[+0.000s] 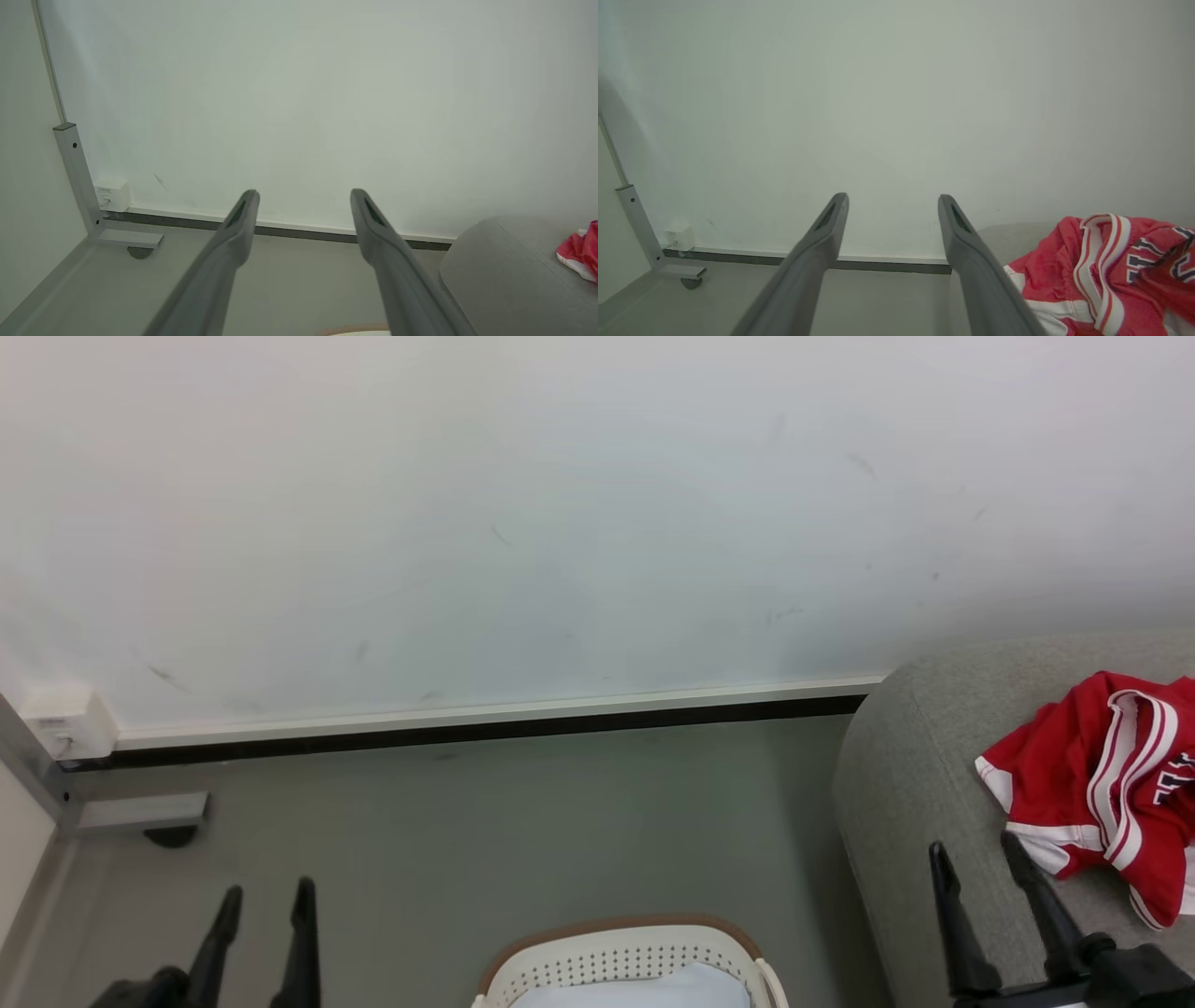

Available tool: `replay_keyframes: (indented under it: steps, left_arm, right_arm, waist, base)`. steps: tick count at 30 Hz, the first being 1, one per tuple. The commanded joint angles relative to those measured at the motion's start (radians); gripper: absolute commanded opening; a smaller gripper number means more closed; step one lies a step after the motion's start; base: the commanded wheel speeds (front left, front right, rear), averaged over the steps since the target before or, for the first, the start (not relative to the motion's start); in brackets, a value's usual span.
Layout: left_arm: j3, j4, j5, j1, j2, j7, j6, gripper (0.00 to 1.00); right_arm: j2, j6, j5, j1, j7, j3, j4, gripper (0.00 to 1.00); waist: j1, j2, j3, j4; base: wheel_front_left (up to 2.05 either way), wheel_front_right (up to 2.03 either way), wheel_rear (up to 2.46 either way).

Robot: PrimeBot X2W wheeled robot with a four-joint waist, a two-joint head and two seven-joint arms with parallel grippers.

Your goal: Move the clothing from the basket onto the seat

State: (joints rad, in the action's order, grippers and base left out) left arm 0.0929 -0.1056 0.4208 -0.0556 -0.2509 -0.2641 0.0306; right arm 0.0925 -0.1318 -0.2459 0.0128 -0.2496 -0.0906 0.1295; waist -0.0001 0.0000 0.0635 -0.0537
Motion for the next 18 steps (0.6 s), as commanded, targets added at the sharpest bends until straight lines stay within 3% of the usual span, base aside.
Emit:
replay_keyframes:
  steps: [1,9,18]
  left_arm:
    - [-0.011,-0.007,-0.025,-0.021,0.011,0.000,-0.011,1.00]
    - [-0.089,-0.036,-0.099,-0.034,0.083,0.000,-0.081,1.00]
    - [-0.140,-0.058,-0.154,-0.010,0.129,0.000,-0.127,1.00]
  right_arm:
    - [0.000,0.002,-0.007,-0.017,-0.009,-0.002,0.014,1.00]
    - [-0.019,0.002,-0.024,0.003,-0.016,-0.019,0.050,1.00]
    - [-0.030,0.002,-0.017,0.013,-0.016,-0.037,0.049,1.00]
  waist:
    - [0.0001,0.0000,0.001,-0.005]
    - [0.0001,0.0000,0.006,-0.009]
    - [0.0001,0.0000,0.007,-0.006]
  base:
    - [0.00,0.00,0.00]
    - [0.00,0.00,0.00]
    - [0.00,0.00,0.00]
